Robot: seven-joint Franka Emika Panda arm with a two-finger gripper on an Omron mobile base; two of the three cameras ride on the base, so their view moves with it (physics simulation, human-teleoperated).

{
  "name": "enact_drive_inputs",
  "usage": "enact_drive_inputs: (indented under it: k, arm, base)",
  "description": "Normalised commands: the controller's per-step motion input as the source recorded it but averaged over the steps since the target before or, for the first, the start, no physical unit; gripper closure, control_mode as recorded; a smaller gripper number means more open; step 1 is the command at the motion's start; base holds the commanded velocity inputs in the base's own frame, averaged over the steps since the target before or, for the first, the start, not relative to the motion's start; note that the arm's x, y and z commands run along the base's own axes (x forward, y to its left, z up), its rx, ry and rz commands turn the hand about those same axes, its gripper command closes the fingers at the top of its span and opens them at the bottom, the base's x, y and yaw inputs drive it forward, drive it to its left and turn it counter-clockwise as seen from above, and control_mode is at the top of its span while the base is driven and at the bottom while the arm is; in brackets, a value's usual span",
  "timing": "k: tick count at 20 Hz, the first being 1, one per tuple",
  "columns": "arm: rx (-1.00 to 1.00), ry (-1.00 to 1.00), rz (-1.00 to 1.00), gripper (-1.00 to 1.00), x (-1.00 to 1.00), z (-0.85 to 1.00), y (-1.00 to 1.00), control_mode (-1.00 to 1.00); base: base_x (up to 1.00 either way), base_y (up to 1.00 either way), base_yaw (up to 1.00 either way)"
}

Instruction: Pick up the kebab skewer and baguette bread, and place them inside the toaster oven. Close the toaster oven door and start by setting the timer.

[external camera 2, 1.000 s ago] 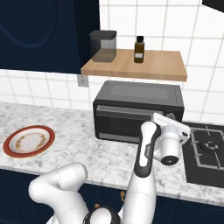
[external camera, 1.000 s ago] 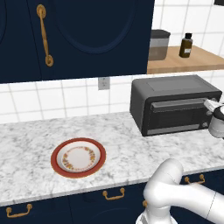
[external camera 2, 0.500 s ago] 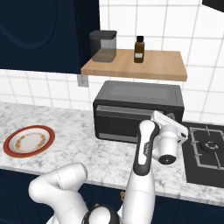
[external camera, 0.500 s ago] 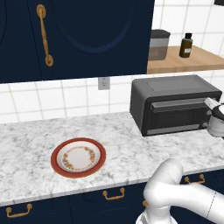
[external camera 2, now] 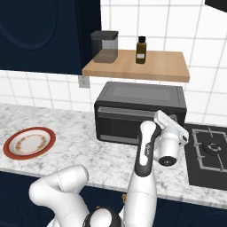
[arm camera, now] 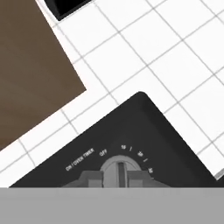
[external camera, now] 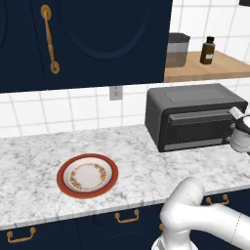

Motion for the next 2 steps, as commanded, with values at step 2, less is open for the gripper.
enact_drive_inputs:
  k: [2]
  arm:
    - [0.16, -0.02, 0.00, 1.00, 0.08, 0.27, 0.00, -1.00]
  base:
    - [0.00, 0.00, 0.00]
